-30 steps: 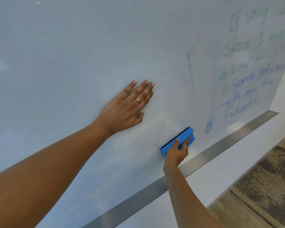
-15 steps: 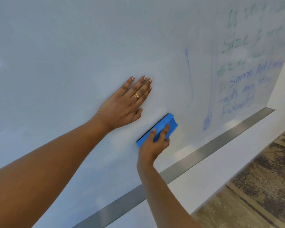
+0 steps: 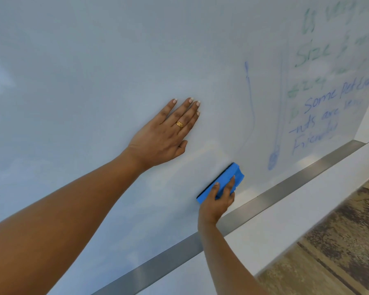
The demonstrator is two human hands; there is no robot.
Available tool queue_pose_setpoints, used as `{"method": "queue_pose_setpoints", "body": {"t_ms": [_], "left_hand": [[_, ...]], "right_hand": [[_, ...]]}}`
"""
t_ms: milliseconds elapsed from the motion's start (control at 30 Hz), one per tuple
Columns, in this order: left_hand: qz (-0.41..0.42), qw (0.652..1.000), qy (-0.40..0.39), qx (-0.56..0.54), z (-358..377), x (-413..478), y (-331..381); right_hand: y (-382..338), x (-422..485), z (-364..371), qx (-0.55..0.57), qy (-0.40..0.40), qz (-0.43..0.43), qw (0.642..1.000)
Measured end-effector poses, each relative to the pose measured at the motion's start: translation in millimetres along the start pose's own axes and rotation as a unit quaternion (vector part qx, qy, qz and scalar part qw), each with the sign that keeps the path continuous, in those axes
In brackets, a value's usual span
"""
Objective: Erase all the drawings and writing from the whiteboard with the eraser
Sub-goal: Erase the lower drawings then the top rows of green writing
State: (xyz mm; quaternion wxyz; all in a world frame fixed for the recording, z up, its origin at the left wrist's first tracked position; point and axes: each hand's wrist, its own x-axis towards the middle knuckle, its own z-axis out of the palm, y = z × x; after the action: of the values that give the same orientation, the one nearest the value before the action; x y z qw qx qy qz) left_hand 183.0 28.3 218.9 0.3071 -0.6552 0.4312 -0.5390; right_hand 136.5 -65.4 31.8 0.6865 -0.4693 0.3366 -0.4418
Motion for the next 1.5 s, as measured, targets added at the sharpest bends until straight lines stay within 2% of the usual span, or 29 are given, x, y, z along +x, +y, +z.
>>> {"method": "queue_pose_setpoints", "body": {"t_ms": [200,367,533,733,867,967,1200,1333,1500], "left_hand": [[0.002,1.0,0.001,0.007,1,0,1],[-0.001,1.0,-0.001,0.008,1,0,1],[-0.003,1.0,0.002,0.01,2,0,2],[-0.004,1.0,-0.002,0.012,3,0,2],[-0.004,1.0,0.003,0.002,4,0,2],[-0.004,1.0,-0.001,0.0,4,0,3],[-0.011,1.0,0.002,-0.017,5,0,3],[-0.013,1.0,0.005,-0.02,4,0,3],[-0.014,1.0,0.01,-0.015,5,0,4]], "right_hand": [[13,37,-11,0.02,0.048,0.188,0.981],[-7,46,-5,0.049,0.075,0.283,0.955],[-54,47,20,0.105,0.072,0.271,0.954],[-120,55,44,0.09,0.012,0.123,0.988],[-146,51,53,0.067,-0.05,0.03,0.996],[-143,50,53,0.051,-0.047,-0.004,0.998],[-133,69,41,0.064,0.006,0.075,0.995],[-124,84,26,0.095,0.036,0.152,0.983],[-123,93,15,0.08,0.042,0.207,0.974]]}}
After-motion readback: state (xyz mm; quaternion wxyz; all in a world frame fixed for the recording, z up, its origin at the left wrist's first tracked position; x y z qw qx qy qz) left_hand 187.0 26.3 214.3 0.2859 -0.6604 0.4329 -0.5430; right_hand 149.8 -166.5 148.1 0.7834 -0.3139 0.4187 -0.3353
